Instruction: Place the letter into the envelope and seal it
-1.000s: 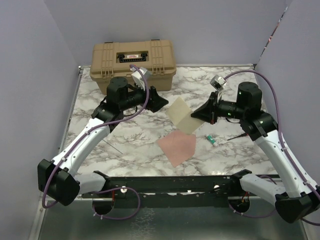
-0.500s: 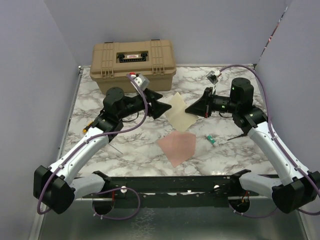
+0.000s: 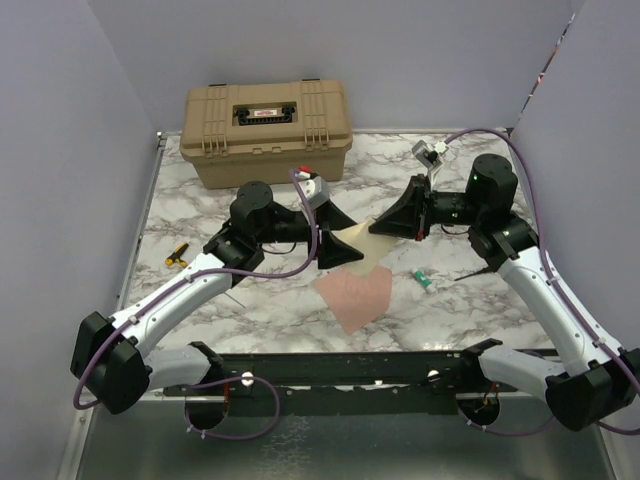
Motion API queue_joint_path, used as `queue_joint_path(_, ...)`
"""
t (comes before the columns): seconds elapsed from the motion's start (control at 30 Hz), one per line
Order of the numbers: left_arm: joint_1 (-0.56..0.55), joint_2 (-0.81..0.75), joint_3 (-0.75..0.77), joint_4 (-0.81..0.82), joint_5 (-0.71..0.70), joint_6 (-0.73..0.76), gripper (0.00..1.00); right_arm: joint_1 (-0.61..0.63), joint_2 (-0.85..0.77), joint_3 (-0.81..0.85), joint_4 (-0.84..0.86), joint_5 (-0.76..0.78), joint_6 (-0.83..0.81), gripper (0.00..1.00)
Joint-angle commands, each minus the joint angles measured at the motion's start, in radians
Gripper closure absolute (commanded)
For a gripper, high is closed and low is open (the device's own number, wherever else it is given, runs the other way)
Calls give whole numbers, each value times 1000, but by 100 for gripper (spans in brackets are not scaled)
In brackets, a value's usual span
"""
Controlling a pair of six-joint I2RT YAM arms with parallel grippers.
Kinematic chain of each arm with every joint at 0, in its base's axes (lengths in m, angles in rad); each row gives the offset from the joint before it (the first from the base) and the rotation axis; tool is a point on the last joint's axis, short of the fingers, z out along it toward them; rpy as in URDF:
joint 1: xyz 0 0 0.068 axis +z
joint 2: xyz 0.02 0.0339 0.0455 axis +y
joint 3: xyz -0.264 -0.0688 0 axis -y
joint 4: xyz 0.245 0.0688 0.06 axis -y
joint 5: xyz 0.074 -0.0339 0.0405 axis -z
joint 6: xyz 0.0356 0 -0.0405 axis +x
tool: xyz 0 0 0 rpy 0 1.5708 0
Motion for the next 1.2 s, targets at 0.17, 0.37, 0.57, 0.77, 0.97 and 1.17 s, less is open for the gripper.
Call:
queue_joint_path(0.17, -18, 26, 43, -16, -61, -23, 38, 5, 8, 34, -30, 30, -41, 99)
queue_joint_path(0.37, -17, 29, 92, -257, -212, 41, 24, 5, -21, 45, -67, 166, -76, 99)
queue_joint_path(0.57, -16, 29, 99, -330, -213, 48, 31, 5, -32, 50, -45, 188, -56, 99)
queue_joint_path(0.77, -13, -5, 71, -378, -201, 110, 30, 5, -67, 49, -30, 223, -40, 99)
queue_joint_path(0.97, 5, -59, 139, -491, -302, 222, 14, 5, -63, 52, -107, 212, -102, 100)
queue_joint_path(1.17, 43, -108, 188, -530, -259, 290, 4, 5, -30, 81, -171, 225, -146, 99)
